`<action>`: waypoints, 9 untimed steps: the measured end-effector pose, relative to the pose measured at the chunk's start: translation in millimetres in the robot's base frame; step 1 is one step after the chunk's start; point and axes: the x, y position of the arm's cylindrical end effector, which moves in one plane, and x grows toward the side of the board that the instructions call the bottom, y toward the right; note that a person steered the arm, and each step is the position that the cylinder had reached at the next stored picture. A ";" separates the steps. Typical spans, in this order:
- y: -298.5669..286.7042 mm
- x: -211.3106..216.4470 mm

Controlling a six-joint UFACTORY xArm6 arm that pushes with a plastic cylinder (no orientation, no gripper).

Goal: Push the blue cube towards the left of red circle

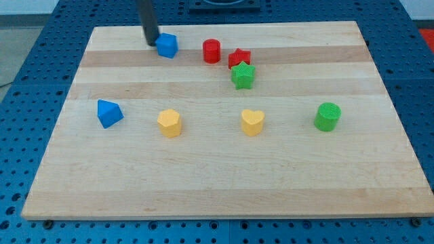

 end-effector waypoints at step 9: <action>28.9 31.1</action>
